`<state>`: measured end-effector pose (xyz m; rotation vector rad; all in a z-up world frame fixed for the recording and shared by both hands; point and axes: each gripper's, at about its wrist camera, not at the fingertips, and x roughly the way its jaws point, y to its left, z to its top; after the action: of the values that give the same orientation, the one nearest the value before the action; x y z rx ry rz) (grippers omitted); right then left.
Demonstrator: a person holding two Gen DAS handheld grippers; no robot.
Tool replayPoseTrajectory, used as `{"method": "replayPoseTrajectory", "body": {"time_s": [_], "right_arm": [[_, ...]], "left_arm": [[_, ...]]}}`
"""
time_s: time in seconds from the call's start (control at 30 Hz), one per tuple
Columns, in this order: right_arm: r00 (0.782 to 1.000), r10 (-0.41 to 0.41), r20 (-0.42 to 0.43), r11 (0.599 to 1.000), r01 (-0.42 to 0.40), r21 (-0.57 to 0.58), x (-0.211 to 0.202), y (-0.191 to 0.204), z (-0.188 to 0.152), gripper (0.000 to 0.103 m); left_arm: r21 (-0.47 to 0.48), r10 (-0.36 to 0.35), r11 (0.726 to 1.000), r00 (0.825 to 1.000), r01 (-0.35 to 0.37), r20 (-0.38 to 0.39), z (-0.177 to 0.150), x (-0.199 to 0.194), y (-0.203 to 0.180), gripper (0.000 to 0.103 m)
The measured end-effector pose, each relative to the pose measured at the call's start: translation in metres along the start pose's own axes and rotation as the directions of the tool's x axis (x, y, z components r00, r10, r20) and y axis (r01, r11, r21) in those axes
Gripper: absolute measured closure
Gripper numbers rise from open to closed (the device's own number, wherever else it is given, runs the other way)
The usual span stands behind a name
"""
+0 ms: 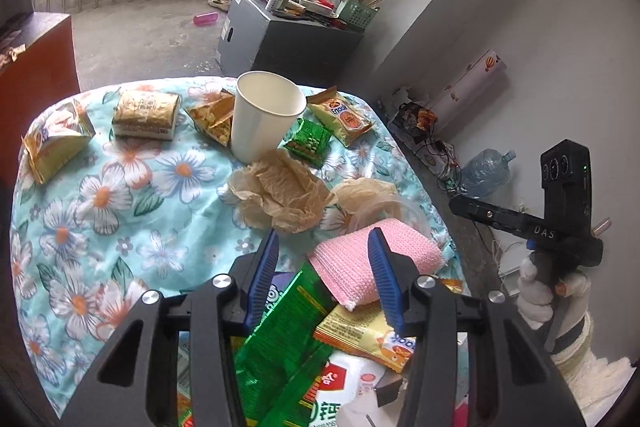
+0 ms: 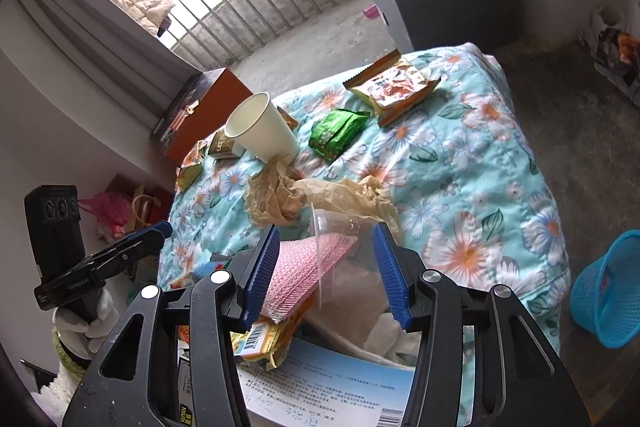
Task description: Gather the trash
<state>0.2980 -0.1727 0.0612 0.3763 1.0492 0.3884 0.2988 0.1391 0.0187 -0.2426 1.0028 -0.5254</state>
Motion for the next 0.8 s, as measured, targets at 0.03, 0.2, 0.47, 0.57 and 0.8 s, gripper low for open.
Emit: {"method": "replayPoseTrajectory", "body": {"time_s": [0.03, 0.2, 0.47, 0.57, 0.8], "right_arm": [[1.0, -0.006, 0.003, 1.0, 0.006, -0.016, 0.001, -0.001, 0.005, 0.053], [0.996, 0.04, -0.081, 0.999, -0.039, 0.017, 0.028, -0.021, 0.032, 0.039], [0.944, 0.125, -0.307, 0.977, -0.063, 0.204, 0.101, -0.061, 0.055, 0.038], [0.913, 0.146, -0.381, 0.976, -0.071, 0.204, 0.121, -0.064, 0.055, 0.038], [0.884, 0.133, -0.447, 0.985, -0.07, 0.155, 0.135, -0.057, 0.057, 0.06]], "left_arm": [[0.023, 0.017, 1.0, 1.0, -0.016, -0.019, 0.006, 0.007, 0.0, 0.058], [0.075, 0.109, 0.992, 0.987, -0.1, -0.117, 0.022, 0.056, 0.004, 0.054], [0.016, 0.097, 0.995, 0.981, -0.096, -0.165, 0.032, 0.091, 0.013, 0.054], [0.037, 0.109, 0.994, 0.976, -0.103, -0.188, 0.032, 0.1, 0.01, 0.054], [0.093, 0.195, 0.98, 0.941, -0.175, -0.277, 0.035, 0.138, 0.002, 0.057]]}}
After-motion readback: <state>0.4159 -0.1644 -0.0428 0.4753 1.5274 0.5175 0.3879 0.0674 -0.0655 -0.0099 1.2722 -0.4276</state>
